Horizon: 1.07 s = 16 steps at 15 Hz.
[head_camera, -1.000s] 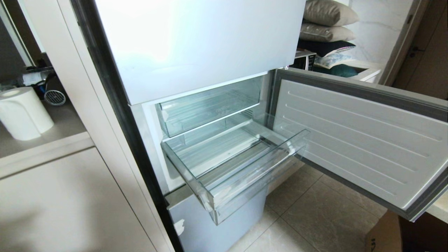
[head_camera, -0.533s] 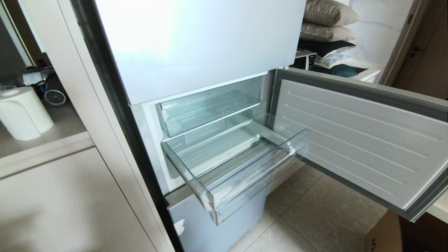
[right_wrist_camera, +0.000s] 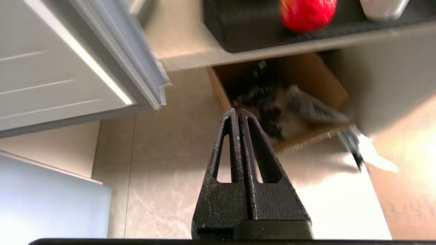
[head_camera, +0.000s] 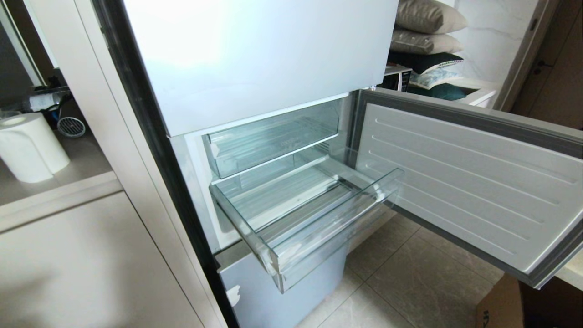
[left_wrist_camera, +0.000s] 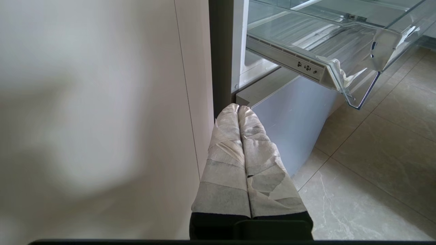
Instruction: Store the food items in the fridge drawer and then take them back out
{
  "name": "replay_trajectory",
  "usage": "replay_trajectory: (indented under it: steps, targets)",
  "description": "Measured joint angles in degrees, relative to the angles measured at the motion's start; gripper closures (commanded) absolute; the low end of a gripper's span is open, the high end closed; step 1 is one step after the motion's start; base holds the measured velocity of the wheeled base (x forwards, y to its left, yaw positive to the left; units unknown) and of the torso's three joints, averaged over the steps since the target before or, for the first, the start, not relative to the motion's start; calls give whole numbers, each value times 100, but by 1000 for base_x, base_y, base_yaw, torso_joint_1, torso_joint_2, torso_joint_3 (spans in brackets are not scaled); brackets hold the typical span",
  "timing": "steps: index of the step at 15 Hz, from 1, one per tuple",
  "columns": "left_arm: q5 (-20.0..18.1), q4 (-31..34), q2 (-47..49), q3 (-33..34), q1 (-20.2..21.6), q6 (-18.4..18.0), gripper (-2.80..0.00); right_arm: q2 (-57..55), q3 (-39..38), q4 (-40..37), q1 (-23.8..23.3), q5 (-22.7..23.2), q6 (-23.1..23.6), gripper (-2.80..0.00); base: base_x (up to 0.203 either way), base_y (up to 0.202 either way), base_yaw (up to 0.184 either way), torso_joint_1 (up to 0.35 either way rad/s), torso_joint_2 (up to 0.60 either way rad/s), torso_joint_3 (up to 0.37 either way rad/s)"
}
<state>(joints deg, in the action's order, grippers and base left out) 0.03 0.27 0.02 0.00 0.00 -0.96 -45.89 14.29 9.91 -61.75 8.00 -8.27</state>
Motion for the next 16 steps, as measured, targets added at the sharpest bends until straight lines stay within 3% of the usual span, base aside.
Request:
replay_trajectory:
  steps: [10,16]
  targets:
    - [2,-1,0,0,0,0,0,-2644,153,2298,-812,68,-5,-280,0,0,0,0,0,0]
    - [2,-1,0,0,0,0,0,-4263,998,2578,-1019,132,684,-280,0,0,0,0,0,0]
